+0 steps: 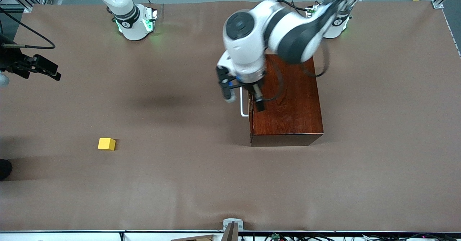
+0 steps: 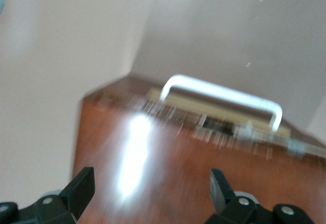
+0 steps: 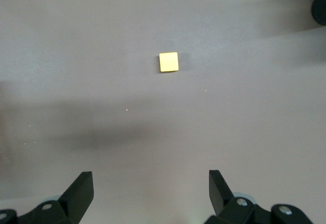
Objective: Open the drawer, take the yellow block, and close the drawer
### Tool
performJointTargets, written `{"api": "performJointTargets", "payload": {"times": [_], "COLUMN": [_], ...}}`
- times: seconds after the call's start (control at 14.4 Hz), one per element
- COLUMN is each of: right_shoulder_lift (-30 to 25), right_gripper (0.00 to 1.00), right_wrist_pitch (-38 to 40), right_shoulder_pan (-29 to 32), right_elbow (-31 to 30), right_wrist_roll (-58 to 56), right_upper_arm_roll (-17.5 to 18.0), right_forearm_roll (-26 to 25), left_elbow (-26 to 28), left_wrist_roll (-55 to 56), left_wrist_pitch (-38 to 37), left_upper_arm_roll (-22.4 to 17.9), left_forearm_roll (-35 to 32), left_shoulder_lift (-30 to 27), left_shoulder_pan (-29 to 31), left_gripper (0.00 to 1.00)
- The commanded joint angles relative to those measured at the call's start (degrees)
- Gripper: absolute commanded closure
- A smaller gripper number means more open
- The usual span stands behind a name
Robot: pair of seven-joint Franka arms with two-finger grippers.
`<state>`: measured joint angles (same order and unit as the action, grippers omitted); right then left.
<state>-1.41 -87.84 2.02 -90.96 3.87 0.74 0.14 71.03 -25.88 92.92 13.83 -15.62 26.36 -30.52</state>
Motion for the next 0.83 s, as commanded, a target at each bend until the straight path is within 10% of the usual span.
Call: {"api": "performJointTargets", "payload": {"times": [0.0,0.76], "right_shoulder_lift": [-0.09,0.44], "right_gripper": [0.00,0.00], "right_wrist_pitch": [0.56,0.21], "right_shoulder_pan": [1.14,0.88], "right_elbow": [0.34,0.52], "right_wrist_roll": [0.61,0.70], "right_upper_arm_roll": [0.22,0.40], "right_forearm_roll": [-0.58,-0.41], "left_elbow": [2.62,2.70], "left_wrist_roll": [0.30,0.21], "left_wrist_pitch": [-4.93,-9.42], "left_upper_arm_roll": [0.23,-2.30], "left_forearm_roll": [5.41,12.54], "left_shoulder_lift": [-8.33,-15.28], "left_shoulder_pan": [9.74,35.18], "left_gripper": [0.00,0.00]}}
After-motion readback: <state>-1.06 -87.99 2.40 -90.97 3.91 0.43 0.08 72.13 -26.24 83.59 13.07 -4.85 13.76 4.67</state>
